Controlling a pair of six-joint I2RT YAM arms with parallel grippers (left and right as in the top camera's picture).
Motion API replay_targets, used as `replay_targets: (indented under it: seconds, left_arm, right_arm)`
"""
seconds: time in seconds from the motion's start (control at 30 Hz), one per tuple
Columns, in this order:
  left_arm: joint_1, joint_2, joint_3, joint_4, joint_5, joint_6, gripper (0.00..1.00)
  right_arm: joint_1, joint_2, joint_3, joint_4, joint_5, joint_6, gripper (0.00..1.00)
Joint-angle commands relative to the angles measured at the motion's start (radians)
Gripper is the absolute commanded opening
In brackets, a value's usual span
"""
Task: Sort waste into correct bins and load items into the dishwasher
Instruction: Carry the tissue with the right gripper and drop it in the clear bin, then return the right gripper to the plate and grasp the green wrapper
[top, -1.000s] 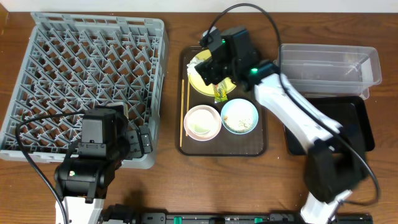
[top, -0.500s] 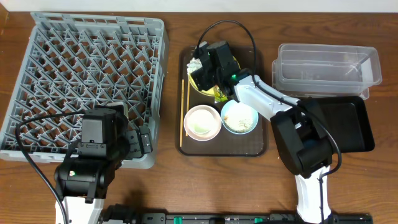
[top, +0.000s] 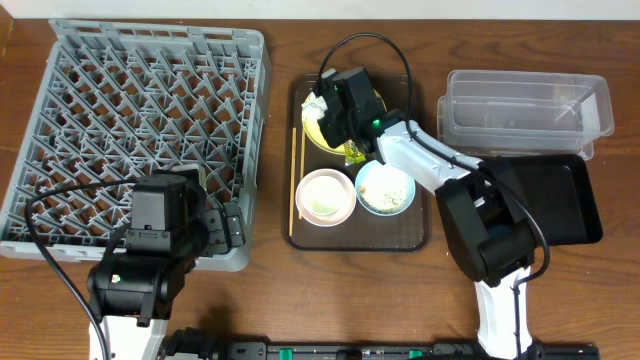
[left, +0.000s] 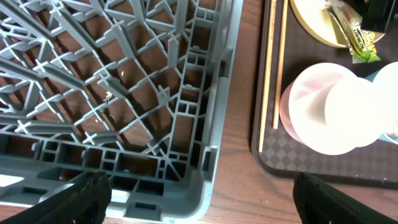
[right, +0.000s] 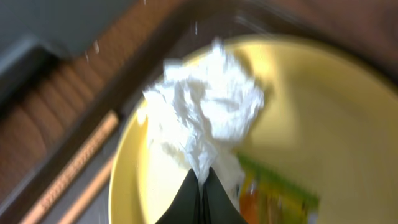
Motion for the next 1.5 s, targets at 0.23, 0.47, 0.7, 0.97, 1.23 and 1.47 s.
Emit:
replay_targets:
  seconds: [0.23,0.47,0.7,0.97,1.23,1.47]
  left_arm:
    - [-0.003,-0.002,0.026,-0.003,0.010,-0.005,0.94]
    - [-0.003,-0.002,0.026,-0.003,0.010,-0.005,0.94]
    - [-0.003,-0.002,0.026,-0.003,0.010,-0.006,0.94]
    - [-0.003,-0.002,0.026,-0.002,0.010,-0.005,0.94]
    - [-0.003,0.000,0.026,-0.002,0.010,-0.005,0.94]
    - [-0.003,0.000,0.026,-0.002,0.010,-0.005,0.94]
  right_arm:
    - [-0.105,-0.378,0.008,-0.173,0.140,0.026,0.01]
    - [-0.313,-0.494,0.008,-0.309,0.327,0.153,0.01]
    - [-0.499,-0.457,0.006,-0.435,0.322,0.191,0.01]
    - [-0.538,-0.423,0.006,-0.409,0.193,0.188,0.99]
    - [-0.397,-0.443,0.005,-0.349,-0.317,0.161,0.96]
    - [-0.120,-0.331,0.002,-0.346,0.078,0.194,0.90]
